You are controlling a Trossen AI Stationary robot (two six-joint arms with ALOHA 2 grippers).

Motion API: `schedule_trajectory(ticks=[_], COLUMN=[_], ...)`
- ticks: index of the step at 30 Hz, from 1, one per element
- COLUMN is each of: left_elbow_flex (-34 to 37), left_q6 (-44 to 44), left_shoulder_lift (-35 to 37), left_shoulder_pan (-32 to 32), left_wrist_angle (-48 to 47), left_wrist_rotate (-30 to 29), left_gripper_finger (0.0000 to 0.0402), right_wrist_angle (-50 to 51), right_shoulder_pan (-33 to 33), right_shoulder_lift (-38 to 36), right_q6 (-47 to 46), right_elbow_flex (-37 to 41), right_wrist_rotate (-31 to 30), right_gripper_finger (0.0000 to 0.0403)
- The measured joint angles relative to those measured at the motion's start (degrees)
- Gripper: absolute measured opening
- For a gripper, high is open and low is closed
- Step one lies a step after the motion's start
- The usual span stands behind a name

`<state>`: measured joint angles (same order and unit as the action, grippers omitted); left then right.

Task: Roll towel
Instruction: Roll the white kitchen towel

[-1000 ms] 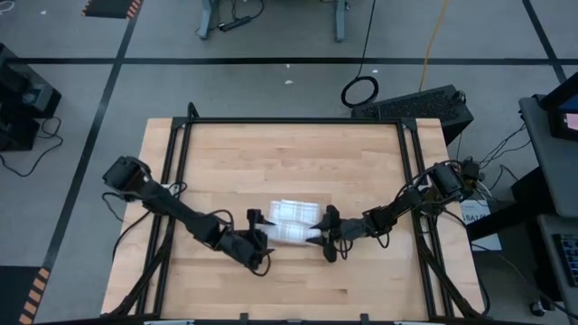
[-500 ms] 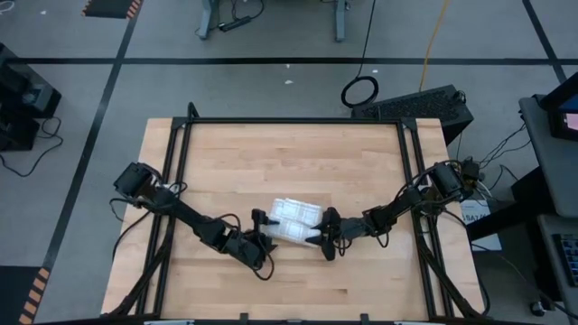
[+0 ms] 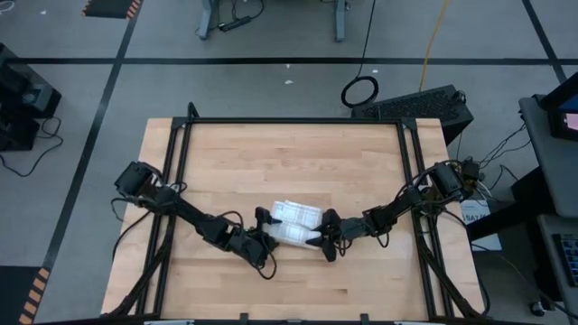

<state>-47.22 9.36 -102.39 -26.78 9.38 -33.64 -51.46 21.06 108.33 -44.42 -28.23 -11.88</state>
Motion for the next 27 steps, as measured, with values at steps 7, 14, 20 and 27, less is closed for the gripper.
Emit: schedule_trajectory(ticks=[7, 14, 20, 27], left_elbow_flex=[0.00, 0.00, -0.07, -0.15], left_q6=[-1.29, -4.52, -6.14, -9.97], left_shoulder_lift=[0.02, 0.12, 0.20, 0.24], left_shoulder_pan=[2.50, 4.39, 6.39, 9.29], left_wrist_angle=[-2.50, -2.71, -2.36, -2.26], left_wrist_rotate=[4.42, 10.16, 16.05, 22.94], left_gripper_finger=[0.0340, 0.0236, 0.0171, 0.0155], right_wrist_angle=[-0.16, -0.90, 1.96, 18.79], right_shoulder_pan=[0.00, 0.02, 0.11, 1.01], right_shoulder_lift=[0.02, -0.14, -3.83, -13.47], right_q6=[0.00, 0.66, 4.16, 10.58], right_elbow_flex=[0.02, 0.07, 0.18, 0.22], right_wrist_rotate=[0.00, 0.05, 0.98, 0.28], right_gripper_finger=[0.0155, 0.0164, 0.0227, 0.0309])
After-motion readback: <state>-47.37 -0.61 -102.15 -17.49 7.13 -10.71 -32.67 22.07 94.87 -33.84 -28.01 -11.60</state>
